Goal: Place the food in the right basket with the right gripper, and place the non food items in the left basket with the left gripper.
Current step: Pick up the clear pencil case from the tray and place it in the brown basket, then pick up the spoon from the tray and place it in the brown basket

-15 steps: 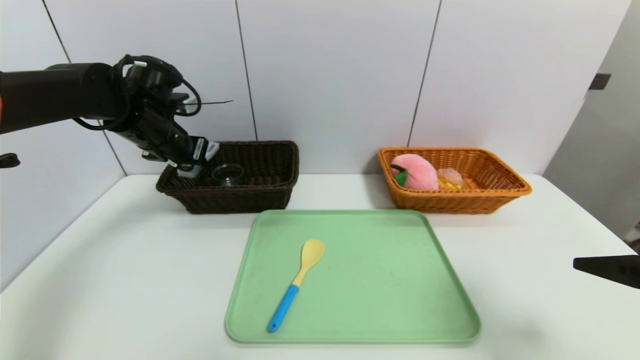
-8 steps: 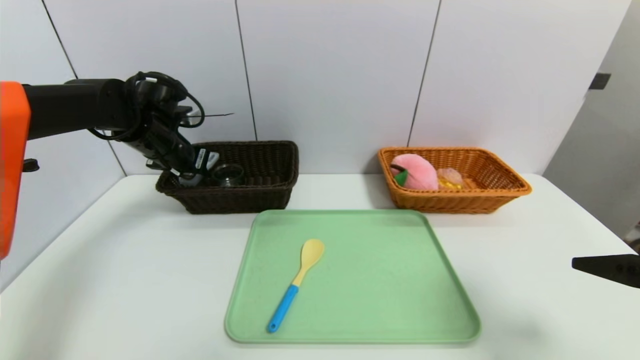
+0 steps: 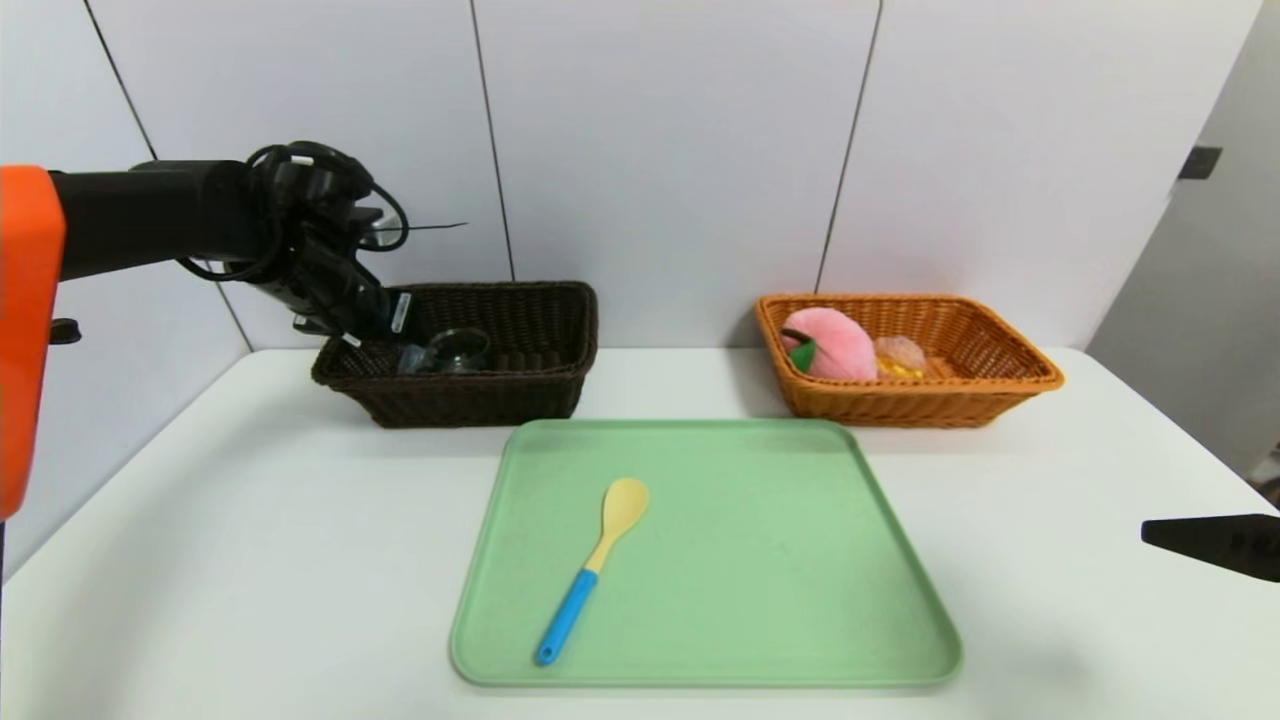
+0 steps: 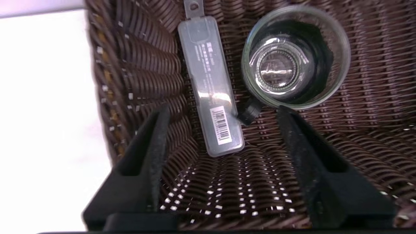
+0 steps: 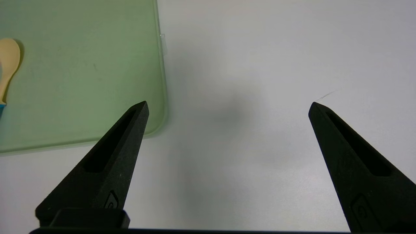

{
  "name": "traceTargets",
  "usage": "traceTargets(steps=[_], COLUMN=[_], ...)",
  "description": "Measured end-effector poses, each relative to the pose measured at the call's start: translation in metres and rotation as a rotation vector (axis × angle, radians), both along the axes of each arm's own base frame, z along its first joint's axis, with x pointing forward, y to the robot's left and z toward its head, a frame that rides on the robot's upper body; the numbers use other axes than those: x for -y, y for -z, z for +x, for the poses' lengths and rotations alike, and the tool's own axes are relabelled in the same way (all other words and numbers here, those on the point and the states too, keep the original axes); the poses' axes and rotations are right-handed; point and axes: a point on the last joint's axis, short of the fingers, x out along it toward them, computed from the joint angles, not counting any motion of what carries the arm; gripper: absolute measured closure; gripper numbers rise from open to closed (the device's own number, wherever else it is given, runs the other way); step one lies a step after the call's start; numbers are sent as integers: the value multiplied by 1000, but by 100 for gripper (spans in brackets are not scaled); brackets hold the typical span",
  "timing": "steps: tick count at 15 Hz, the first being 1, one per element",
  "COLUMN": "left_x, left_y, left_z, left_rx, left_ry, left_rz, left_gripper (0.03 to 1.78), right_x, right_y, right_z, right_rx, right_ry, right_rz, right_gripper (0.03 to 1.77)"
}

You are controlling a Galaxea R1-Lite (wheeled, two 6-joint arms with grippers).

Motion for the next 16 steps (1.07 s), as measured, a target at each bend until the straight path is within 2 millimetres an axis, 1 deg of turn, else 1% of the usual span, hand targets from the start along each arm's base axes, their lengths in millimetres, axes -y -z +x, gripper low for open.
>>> traceTargets(steps=[2,3,4,5,7,9,10,12,14,16], left_x=[5,11,22,37,75,105,118,135,148,158], left_y=[-16,-29,-44,-55,-75,-84,-84,-78,-65,-46], left_z=[-11,-20,-34,-48,-88,-127,-146,-172,-183,-185], left_rx=[32,58,83,92,61,-12,-66,-177,-265,-351], left_ry=[16,38,77,124,241,343,395,484,554,595], left_rz=[-9,-20,-35,-46,-76,-91,-83,-54,-55,-50], left_gripper=[48,43,40,37,30,26,24,21,19,17], right_x=[0,0,0,0,0,0,1,1,1,1], right_y=[0,0,0,0,0,0,0,0,0,0], right_z=[-1,-1,-1,-1,-1,-1,-2,-3,-4,-5], right_rx=[1,2,3,3,3,5,5,8,10,12], right_ry=[1,0,0,0,0,0,0,1,2,11], right_rz=[0,0,0,0,0,-1,0,1,2,11], right_gripper=[10,10,10,10,10,10,10,10,10,10])
